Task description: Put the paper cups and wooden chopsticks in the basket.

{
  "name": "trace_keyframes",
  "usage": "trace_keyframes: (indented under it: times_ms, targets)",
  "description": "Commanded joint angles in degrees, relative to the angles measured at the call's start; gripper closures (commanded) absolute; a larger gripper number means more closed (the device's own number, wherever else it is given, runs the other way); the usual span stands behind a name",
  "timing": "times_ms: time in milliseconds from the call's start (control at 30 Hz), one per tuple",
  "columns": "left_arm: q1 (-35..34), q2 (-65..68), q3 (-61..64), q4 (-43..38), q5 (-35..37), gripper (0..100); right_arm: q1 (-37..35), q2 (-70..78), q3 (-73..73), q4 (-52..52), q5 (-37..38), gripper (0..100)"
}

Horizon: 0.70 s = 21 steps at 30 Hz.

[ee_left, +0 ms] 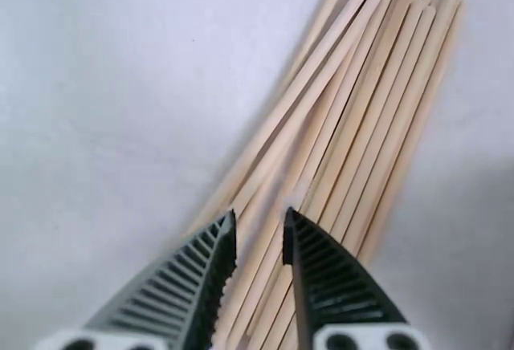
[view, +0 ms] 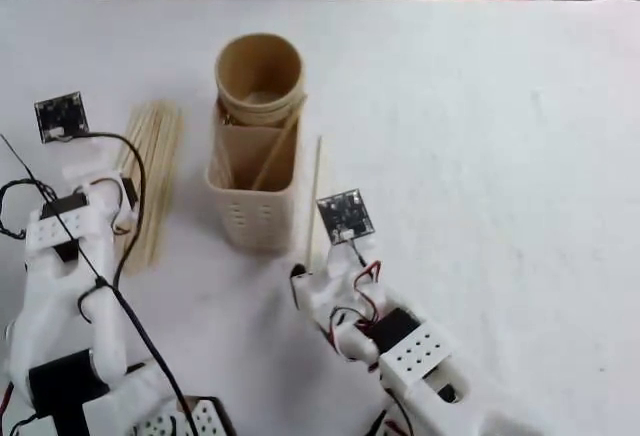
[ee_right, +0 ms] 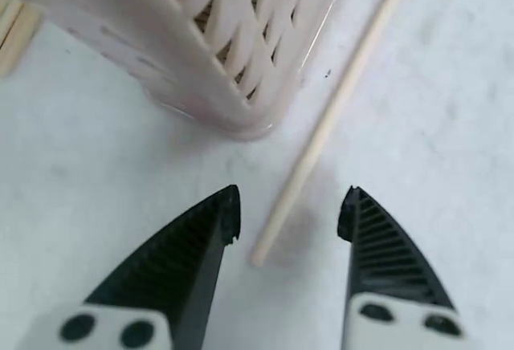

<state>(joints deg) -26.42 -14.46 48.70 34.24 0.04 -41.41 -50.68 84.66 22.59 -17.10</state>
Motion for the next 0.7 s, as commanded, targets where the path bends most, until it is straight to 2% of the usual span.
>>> trace_keyframes:
  times_ms: [0,200,667]
  targets:
    - [-0.4,-0.22,-0.62,-0.62,0.62,89,-0.13,-0.92,-2.55,0.31,0.79,79.0]
    - [-0.4,-0.22,-0.62,-0.62,0.62,89,-0.13,2.86,-3.6,-0.04,0.79,78.9]
    - [-0.4,-0.22,-0.62,-0.7,0.7,89,3.3,29.58,-19.34,-0.22,0.88,79.0]
